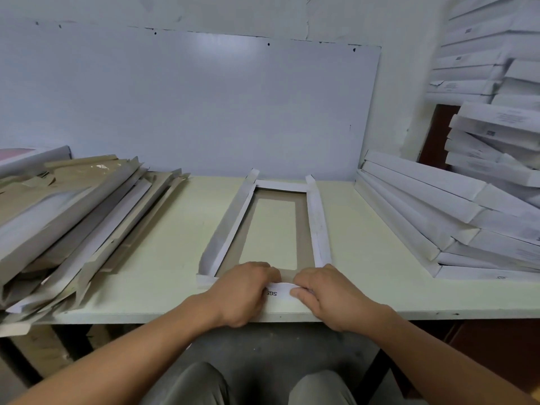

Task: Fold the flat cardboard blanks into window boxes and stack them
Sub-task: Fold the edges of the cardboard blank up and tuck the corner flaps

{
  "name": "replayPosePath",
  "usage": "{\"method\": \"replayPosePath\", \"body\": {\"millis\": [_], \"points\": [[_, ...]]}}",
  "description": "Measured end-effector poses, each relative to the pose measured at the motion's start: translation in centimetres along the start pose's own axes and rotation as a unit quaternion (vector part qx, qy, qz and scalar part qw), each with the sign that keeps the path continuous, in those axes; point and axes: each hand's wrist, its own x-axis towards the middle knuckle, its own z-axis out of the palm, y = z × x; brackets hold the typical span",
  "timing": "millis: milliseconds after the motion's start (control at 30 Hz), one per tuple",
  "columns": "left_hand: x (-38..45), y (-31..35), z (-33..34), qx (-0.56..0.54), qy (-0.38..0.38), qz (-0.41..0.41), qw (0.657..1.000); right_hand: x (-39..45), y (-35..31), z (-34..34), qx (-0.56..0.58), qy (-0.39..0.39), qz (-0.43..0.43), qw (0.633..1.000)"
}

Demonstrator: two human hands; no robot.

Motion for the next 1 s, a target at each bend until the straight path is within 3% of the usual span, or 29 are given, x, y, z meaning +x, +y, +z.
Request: {"method": "replayPosePath", "body": {"millis": [100,267,467,600,700,800,900,1000], "points": [[-0.6,-0.5,-0.5,0.013,-0.021,0.002,1.0,0.1,-0.4,0.0,0.022,-0.008,-0.026,0.999],[-2.0,-1.2,-1.1,0.029,-0.056,-0.006,0.998,0.3,0.7,-1.5,0.05,-0.097,-0.053,0.993],[-3.8,-3.1,-3.0,0.005,-0.117,0.004,0.993,1.3,4.2,-3.4,0.098,-0.153,0.0,0.983],[-5.1,-4.8,-4.8,0.022,-0.174,0.01,0.984,2.8,6.8,-4.0,-0.015,-0.136,0.017,0.99],[-6.3,-7.5,-6.6,0.06,-0.205,-0.036,0.976,3.1,8.2,-4.6,-0.076,-0.127,0.06,0.987],[-7.0,-10.5,-8.4,0.14,-0.174,-0.103,0.969,3.0,7.8,-4.8,-0.055,-0.138,0.074,0.986],[-6.4,-11.0,-9.4,0.251,-0.069,-0.152,0.953,3.4,5.4,-4.5,-0.053,-0.14,0.043,0.988],[-5.7,-8.1,-8.3,0.153,0.081,-0.139,0.975,4.7,2.0,-3.3,-0.026,-0.126,0.013,0.992]]}}
